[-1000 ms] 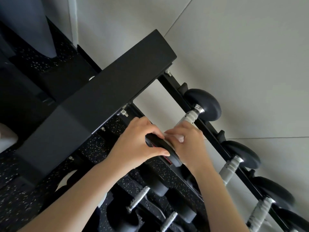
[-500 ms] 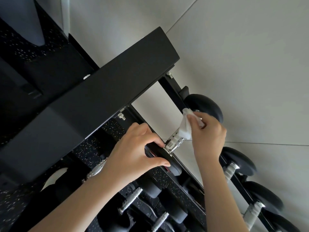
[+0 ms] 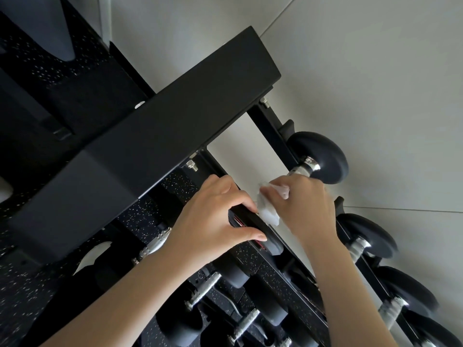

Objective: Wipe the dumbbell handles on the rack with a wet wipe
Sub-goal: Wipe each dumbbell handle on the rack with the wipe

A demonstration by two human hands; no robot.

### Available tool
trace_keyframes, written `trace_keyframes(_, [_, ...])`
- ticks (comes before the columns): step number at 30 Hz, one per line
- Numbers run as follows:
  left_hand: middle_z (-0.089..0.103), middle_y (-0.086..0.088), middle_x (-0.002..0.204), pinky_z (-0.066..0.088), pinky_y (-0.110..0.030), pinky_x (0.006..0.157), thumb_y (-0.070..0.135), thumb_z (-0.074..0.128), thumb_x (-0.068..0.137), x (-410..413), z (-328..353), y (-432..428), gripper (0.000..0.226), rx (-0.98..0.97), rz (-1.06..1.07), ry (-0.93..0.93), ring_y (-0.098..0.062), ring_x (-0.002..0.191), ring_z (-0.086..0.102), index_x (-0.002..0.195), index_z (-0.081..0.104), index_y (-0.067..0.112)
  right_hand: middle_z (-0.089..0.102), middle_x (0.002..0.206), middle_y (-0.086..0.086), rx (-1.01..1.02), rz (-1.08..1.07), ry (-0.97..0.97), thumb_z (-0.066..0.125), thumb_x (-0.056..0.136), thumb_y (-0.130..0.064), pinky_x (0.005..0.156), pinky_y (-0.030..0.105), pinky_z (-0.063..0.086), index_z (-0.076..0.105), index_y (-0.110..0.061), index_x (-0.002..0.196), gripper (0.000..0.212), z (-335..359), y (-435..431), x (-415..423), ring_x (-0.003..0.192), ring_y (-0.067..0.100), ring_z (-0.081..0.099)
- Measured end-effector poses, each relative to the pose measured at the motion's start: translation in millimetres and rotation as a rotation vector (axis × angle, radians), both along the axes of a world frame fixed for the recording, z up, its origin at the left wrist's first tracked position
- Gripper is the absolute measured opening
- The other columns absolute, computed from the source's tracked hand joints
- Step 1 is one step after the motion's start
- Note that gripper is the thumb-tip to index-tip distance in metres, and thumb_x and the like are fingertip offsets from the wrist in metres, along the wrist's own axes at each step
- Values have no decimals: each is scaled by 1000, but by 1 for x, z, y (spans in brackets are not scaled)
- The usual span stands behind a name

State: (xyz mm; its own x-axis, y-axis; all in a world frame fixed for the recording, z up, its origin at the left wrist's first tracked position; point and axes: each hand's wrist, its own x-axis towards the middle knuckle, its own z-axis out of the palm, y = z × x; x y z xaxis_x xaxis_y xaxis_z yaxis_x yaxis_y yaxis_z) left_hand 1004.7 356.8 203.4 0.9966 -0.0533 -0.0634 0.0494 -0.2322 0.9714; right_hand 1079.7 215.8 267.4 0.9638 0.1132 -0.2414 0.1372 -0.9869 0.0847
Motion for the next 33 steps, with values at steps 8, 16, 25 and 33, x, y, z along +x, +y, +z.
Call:
trace_keyframes(8, [48, 13, 83, 43, -26, 74, 66, 60, 57, -1, -1, -1, 41, -16, 10, 3, -5, 91, 43, 83, 66, 35, 62, 71, -5, 93, 161, 23, 57, 87, -41, 54, 31, 46, 70, -27, 78, 22, 1, -9, -12, 67, 22, 61])
trace_keyframes(16, [50, 14, 86, 45, -30, 75, 67, 60, 57, -1, -1, -1, 44, -8, 7, -9, -6, 94, 44, 84, 67, 33, 64, 84, -7, 251, 187, -89, 69, 83, -25, 58, 33, 48, 73, -22, 91, 9, -2, -25, -12, 67, 17, 60])
trace_keyframes(25, [48, 16, 84, 46, -28, 75, 65, 62, 56, -1, 2, 0, 41, 10, 2, 14, -8, 95, 46, 84, 66, 35, 62, 80, 4, 436, 75, -266, 64, 85, -9, 61, 31, 47, 69, -11, 95, 11, -7, -36, -18, 62, 22, 56])
trace_keyframes(33, [53, 11, 86, 45, -28, 81, 52, 77, 58, 0, 9, 1, 33, 49, -14, 34, -9, 95, 51, 84, 68, 34, 64, 76, 1, 643, -75, -288, 67, 84, -8, 63, 6, 38, 68, -13, 89, 8, -28, -33, -52, 65, 8, 55])
